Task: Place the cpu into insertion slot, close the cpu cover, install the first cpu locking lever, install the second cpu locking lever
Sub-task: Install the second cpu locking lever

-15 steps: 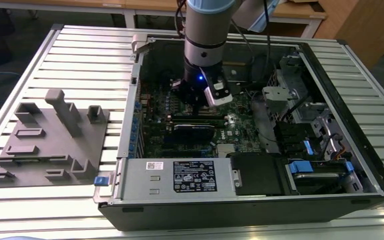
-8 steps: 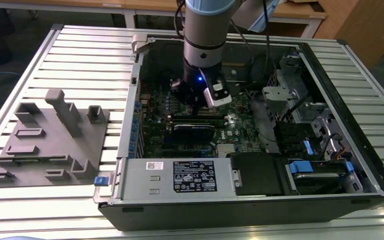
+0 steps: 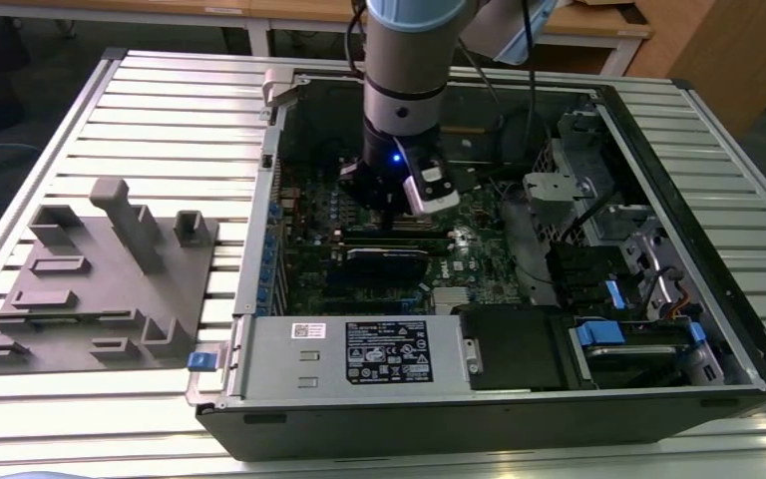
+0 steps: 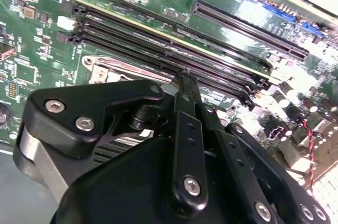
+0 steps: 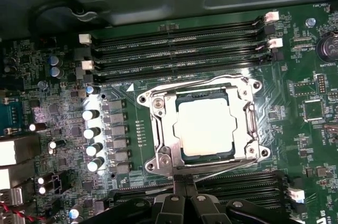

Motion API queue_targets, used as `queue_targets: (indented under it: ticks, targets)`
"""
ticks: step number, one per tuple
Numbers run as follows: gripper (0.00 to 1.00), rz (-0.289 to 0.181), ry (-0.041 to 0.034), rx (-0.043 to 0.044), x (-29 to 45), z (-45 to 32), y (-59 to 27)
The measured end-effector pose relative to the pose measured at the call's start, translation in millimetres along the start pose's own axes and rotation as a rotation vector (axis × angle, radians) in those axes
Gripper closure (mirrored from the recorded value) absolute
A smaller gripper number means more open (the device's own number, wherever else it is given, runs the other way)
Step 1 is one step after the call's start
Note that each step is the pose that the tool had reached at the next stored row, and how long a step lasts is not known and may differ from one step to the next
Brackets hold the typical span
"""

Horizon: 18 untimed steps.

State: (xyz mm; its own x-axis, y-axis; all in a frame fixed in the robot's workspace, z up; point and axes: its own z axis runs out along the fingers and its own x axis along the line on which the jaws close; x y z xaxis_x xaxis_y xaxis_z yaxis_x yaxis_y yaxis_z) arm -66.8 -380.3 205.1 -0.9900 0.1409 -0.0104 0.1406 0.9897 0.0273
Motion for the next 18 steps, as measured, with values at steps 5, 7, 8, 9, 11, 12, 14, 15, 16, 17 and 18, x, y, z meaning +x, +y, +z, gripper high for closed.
queue_targets:
  ticks: [5,7,8,9,11,12,14,15,16,17,18]
  targets:
    - [0.89,0.0,0.0,0.0001,4.7,0.5,-0.7]
    - [0.89,0.0,0.0001,0.0002,5.4,1.5,-0.8]
    - [0.89,0.0,0.0001,0.0002,5.5,2.1,-0.9]
    - [0.89,0.0,0.0001,0.0002,5.5,2.4,-0.9]
    - [0.89,0.0,0.0002,0.0003,5.6,2.7,-0.9]
    - [0.89,0.0,0.0002,0.0001,5.6,2.9,-0.9]
    - [0.89,0.0,0.0001,-0.0001,5.8,3.1,-0.9]
    - [0.89,0.0,0.0001,-0.0001,6.1,3.2,-0.9]
    - [0.89,0.0,0.0001,-0.0001,6.3,3.3,-1.0]
    - [0.89,0.0,0.0001,-0.0002,6.7,3.4,-1.0]
    - [0.89,0.0,0.0001,-0.0004,7.5,3.4,-1.2]
